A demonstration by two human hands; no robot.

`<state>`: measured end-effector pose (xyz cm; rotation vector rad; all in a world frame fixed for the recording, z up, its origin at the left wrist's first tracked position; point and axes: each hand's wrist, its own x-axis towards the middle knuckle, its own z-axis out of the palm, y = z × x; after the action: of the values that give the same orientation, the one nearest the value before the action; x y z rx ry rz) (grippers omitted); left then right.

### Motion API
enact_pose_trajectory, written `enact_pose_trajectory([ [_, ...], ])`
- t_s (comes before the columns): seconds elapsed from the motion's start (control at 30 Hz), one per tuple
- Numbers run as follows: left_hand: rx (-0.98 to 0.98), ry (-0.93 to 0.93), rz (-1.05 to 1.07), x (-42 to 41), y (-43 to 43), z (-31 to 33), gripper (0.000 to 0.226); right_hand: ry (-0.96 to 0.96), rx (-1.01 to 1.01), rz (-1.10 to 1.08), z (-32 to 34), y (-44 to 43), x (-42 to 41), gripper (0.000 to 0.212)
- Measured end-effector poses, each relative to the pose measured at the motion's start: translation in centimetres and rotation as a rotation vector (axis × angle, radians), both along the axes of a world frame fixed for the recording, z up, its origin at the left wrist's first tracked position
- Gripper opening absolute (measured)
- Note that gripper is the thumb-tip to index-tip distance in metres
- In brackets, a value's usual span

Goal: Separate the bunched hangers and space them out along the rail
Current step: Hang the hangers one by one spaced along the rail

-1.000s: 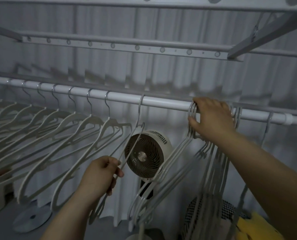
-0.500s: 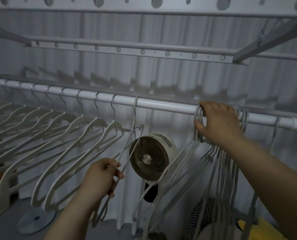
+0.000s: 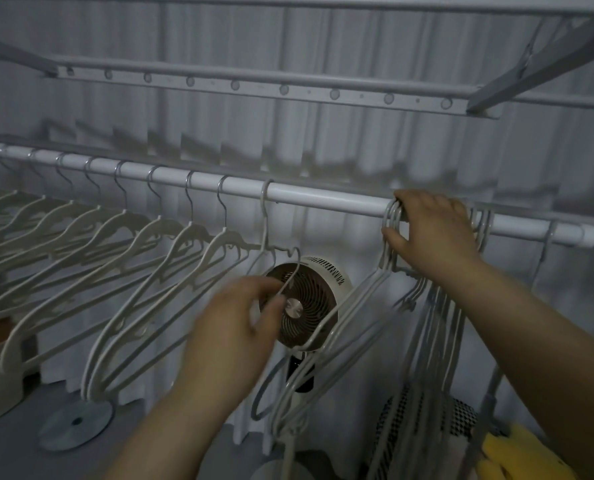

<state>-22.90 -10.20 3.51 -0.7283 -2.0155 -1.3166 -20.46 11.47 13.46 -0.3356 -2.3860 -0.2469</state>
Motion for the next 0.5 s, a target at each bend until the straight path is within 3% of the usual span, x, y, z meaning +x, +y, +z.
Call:
enact_pose_trajectory([
  [0.23, -0.311, -0.308, -0.217, -1.0, 4.9, -0.9, 0.031, 0.003, 0.011, 0.011, -0.1, 0.4, 0.4, 0.056],
  [0.3, -0.366, -0.402, -0.304, -1.2, 5.1, -1.4, 0.02, 0.005, 0.018, 0.017, -0.1, 0.5, 0.6, 0.056],
  [0.5, -0.232, -0.576, -0.433, -1.4, 5.2, -1.7, 0.029, 0.004, 0.02, 0.017, -0.1, 1.1, 1.0, 0.053],
])
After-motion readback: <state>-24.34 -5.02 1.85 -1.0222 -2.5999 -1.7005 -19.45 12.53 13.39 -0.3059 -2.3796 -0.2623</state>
